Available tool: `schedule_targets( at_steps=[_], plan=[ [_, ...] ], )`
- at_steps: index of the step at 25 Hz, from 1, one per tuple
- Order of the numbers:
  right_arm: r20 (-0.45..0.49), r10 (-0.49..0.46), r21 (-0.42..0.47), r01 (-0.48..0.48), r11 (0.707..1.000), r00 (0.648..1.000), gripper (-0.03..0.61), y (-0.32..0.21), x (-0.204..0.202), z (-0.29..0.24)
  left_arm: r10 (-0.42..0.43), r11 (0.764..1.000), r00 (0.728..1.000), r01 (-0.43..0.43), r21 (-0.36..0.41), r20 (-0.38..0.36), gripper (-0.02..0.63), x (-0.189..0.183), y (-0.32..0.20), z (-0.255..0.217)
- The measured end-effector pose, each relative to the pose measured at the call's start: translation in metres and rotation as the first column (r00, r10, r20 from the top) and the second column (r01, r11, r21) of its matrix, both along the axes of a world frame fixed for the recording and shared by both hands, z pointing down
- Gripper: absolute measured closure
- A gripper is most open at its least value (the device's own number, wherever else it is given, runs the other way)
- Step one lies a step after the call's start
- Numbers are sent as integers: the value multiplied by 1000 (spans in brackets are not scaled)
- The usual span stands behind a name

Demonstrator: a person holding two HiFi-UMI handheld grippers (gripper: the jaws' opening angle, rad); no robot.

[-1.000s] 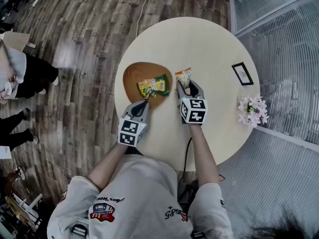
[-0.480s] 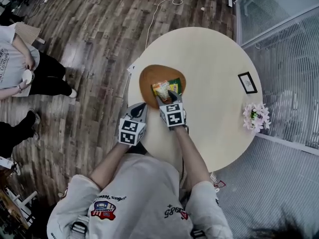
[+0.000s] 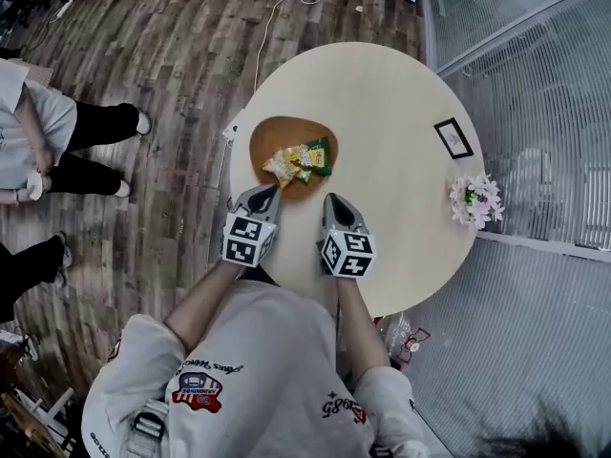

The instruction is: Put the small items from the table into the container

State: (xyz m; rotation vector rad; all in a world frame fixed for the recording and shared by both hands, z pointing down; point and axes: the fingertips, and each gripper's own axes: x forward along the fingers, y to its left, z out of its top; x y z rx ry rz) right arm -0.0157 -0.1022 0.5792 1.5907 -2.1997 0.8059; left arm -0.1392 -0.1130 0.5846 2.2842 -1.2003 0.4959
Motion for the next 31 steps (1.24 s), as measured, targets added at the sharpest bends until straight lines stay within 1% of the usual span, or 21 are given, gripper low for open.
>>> schedule_targets(
  at_steps=[2, 5, 9, 13, 17, 31],
  plan=[
    [17, 61, -12, -61, 998, 998, 577, 22, 12, -2, 31, 999, 1000, -31, 4, 0, 607, 11, 6, -1],
    [19, 125, -48, -124, 991, 992, 577, 46, 23, 3, 75, 997, 997, -75, -4, 10, 606, 26, 16, 0],
    [22, 167, -63, -165, 984, 986, 577, 65, 27, 5, 110, 994, 994, -110, -4, 11, 607, 40, 29, 1],
    [26, 168, -40, -167, 985, 985, 578, 70, 20, -1, 136, 991, 990, -136, -7, 24, 606, 45, 36, 4],
    [59, 155, -34, -153, 988, 986, 577, 70, 12, -9, 142, 990, 989, -142, -3, 32, 606, 47, 37, 0],
    [54, 113, -27, -111, 993, 992, 577, 67, 2, -15, 127, 992, 991, -126, -18, 37, 606, 43, 38, 3]
  ],
)
